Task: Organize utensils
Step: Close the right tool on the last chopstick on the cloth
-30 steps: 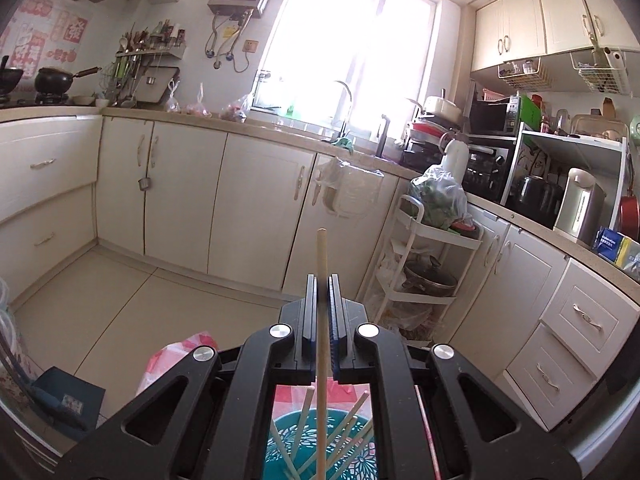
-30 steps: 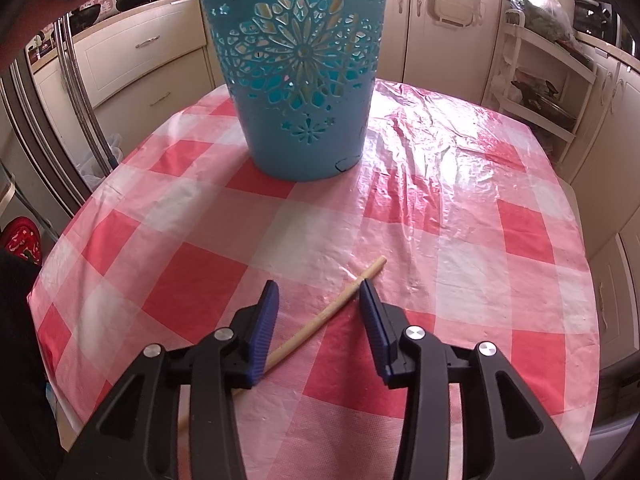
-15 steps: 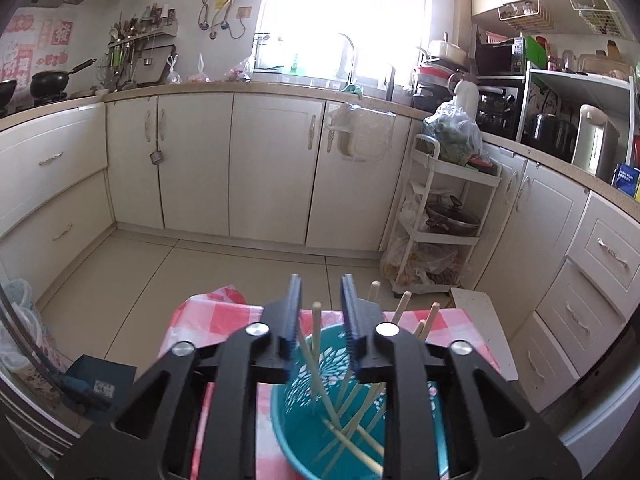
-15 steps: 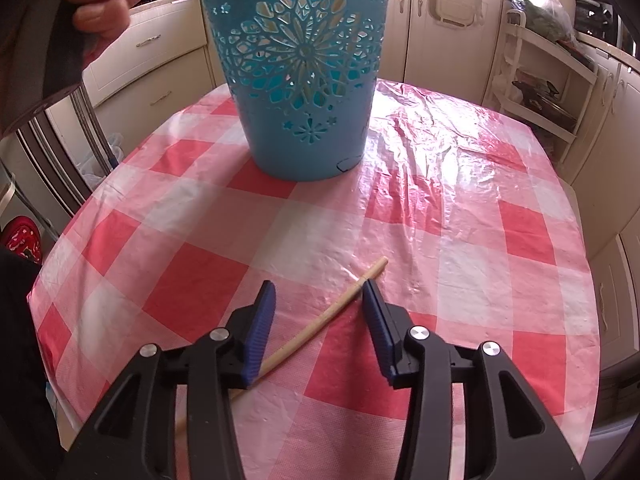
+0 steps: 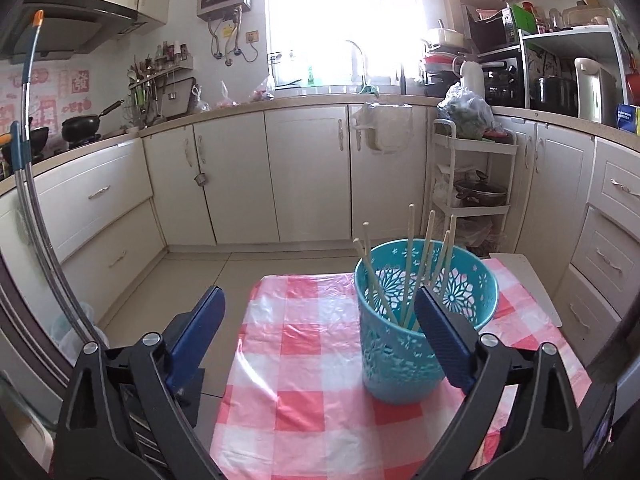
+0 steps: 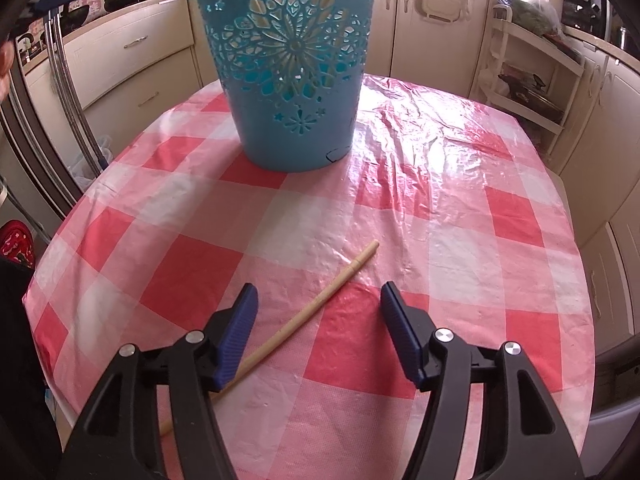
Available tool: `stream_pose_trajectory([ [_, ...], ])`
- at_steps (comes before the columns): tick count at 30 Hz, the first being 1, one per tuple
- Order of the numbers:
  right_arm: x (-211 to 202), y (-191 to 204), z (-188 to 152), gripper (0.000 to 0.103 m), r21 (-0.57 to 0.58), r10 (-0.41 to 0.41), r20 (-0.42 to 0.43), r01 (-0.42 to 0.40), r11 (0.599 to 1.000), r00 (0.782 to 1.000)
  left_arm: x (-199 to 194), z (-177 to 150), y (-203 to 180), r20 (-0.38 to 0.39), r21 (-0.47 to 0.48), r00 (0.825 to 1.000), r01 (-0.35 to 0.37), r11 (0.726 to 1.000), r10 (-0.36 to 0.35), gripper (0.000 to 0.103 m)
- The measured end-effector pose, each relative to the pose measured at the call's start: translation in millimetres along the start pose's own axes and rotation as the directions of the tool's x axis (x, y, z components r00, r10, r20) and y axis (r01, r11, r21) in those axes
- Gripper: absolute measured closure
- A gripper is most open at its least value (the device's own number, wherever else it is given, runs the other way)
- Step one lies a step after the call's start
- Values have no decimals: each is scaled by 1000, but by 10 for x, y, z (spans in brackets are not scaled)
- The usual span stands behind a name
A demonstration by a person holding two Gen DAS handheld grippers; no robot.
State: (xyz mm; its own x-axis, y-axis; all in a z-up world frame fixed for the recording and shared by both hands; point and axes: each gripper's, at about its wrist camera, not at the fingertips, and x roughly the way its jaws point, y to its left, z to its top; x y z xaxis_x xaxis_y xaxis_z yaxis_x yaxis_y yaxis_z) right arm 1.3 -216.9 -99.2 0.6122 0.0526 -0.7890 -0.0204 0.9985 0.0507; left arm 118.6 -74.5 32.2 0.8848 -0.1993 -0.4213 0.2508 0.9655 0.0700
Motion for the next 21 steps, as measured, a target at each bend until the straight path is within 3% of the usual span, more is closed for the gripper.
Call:
stream_pose_trajectory([
  [3,-26,36,-23,47,-2,0,3,0,1000,1000,59,-133,102,-32,-18,999,-3,1000,3,11],
  [6,-30,115,11,70,-51,25,-17,-26,998,1000,151,-214,232,-79,-64,997,-3,998,-2,11],
  [9,-27,239,60,82,-185,38,-50,-47,982,998,202,-240,355,-112,-120,994,1,993,-15,11],
  [12,-20,280,107,84,-328,31,-98,-62,943,995,235,-263,424,-126,-147,992,-4,989,-15,11],
  [15,-17,228,149,89,-398,16,-141,-72,915,990,247,-275,436,-136,-156,991,-1,988,-21,11],
  [19,-40,79,211,87,-318,-5,-157,-45,947,988,276,-280,377,-150,-141,988,1,990,-23,11],
  [21,-34,13,189,70,-227,7,-164,-45,973,986,299,-290,342,-162,-131,986,1,991,-22,11],
])
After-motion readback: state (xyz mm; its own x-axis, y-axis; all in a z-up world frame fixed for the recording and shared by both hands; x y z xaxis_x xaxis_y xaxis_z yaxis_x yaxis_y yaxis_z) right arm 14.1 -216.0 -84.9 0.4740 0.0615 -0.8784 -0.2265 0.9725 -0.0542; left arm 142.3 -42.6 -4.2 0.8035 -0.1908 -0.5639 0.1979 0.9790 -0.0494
